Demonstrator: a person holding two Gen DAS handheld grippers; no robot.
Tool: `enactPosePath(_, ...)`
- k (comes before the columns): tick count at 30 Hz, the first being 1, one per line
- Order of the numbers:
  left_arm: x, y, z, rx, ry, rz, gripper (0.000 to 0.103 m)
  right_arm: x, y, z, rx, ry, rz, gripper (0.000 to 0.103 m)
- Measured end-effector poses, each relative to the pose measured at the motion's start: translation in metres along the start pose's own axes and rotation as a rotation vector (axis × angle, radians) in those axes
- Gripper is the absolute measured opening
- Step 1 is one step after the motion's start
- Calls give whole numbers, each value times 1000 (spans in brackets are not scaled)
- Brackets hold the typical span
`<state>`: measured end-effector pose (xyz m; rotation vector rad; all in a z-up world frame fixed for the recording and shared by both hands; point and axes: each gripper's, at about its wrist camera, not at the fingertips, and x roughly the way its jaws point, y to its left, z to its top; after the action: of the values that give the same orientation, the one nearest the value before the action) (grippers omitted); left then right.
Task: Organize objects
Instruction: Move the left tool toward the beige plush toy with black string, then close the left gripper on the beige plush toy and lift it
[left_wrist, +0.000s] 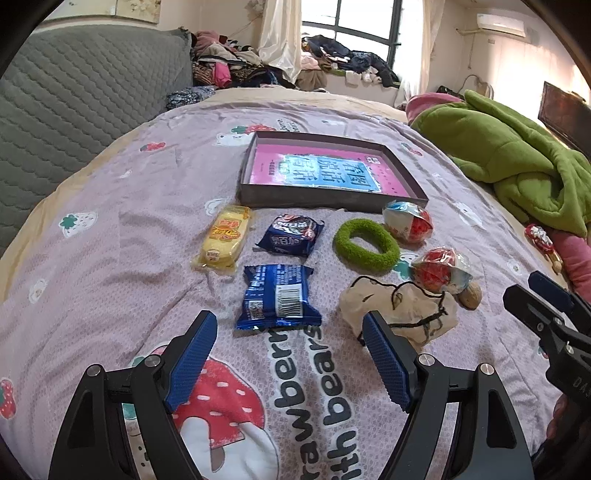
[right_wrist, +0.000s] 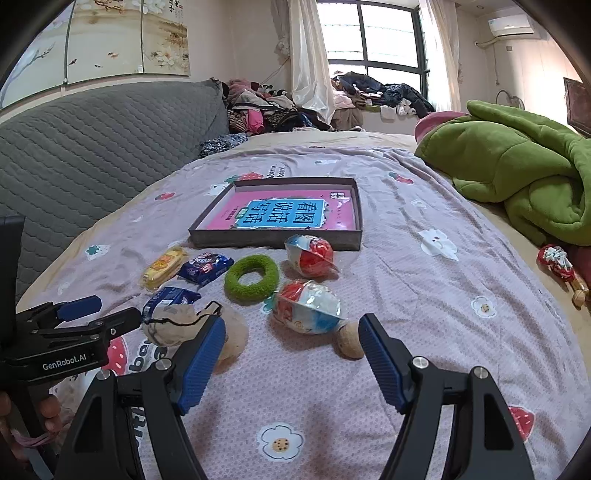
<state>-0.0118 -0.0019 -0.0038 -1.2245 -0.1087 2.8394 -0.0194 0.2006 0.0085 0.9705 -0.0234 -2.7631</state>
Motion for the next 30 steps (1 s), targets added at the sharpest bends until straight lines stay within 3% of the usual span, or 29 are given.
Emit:
enactPosePath(22, 5, -53, 1, 110, 11, -94, 82, 13, -20, 18, -47, 48, -32, 74)
enactPosePath(30, 16, -65, 1, 147, 42, -120, 82, 31, -21, 22, -84, 109, -14, 74)
